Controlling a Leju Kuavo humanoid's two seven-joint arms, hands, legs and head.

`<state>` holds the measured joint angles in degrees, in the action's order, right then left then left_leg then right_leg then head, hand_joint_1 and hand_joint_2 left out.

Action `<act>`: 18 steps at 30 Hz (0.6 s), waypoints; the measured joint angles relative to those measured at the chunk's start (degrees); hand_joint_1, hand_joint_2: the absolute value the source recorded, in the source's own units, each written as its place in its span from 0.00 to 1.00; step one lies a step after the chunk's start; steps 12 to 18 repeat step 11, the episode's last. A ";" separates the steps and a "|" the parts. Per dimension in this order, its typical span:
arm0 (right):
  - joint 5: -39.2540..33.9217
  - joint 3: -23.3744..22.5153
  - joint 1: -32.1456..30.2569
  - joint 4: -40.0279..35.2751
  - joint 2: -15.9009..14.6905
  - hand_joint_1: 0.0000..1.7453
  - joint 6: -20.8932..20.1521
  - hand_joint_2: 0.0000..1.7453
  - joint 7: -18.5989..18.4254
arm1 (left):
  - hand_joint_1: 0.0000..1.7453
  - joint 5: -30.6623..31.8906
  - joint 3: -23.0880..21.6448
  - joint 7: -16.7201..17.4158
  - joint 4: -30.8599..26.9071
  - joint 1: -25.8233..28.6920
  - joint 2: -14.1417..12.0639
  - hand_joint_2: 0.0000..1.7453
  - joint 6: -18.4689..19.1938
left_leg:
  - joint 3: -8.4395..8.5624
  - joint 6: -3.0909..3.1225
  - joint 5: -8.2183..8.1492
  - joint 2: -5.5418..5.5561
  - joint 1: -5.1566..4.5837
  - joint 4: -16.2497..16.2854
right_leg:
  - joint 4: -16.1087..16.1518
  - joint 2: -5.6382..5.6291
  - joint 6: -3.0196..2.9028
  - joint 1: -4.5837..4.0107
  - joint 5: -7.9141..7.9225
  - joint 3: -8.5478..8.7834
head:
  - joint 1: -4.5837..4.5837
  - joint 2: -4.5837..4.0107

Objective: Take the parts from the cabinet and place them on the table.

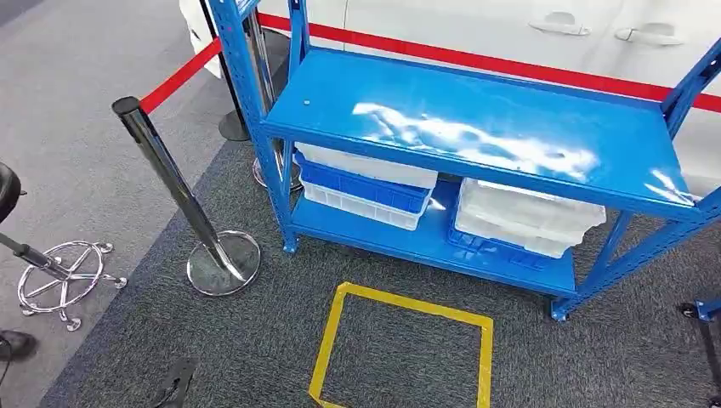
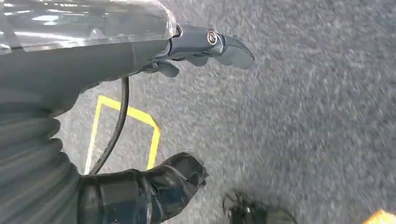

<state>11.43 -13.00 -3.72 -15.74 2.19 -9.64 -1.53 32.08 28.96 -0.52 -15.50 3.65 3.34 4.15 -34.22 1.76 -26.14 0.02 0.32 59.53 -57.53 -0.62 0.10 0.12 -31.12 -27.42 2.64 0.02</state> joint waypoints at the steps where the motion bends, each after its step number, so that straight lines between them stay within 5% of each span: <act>1: -0.52 0.59 -0.24 -0.24 -0.09 0.00 0.55 0.00 0.09 | 0.00 -1.55 -1.52 0.00 -0.33 0.29 -0.11 0.00 -0.26 | 0.00 0.00 0.00 0.00 0.00 -0.01 | 0.00 0.00 0.00 0.00 -0.01 0.00 | 0.00 0.00; 11: -6.01 6.12 -2.27 -2.97 -0.74 0.00 5.18 0.00 0.81 | 0.00 -17.14 -14.26 0.02 -2.88 2.95 -1.22 0.00 -2.34 | 0.02 -0.01 0.00 0.00 0.00 -0.08 | 0.00 0.00 -0.01 0.01 -0.04 0.00 | 0.00 0.00; 18: -6.01 6.12 -2.27 -2.97 -0.74 0.00 5.18 0.00 0.81 | 0.00 -17.14 -14.26 0.02 -2.88 2.95 -1.22 0.00 -2.34 | 0.02 -0.01 0.00 0.00 0.00 -0.08 | 0.00 0.00 -0.01 0.01 -0.04 0.00 | 0.00 0.00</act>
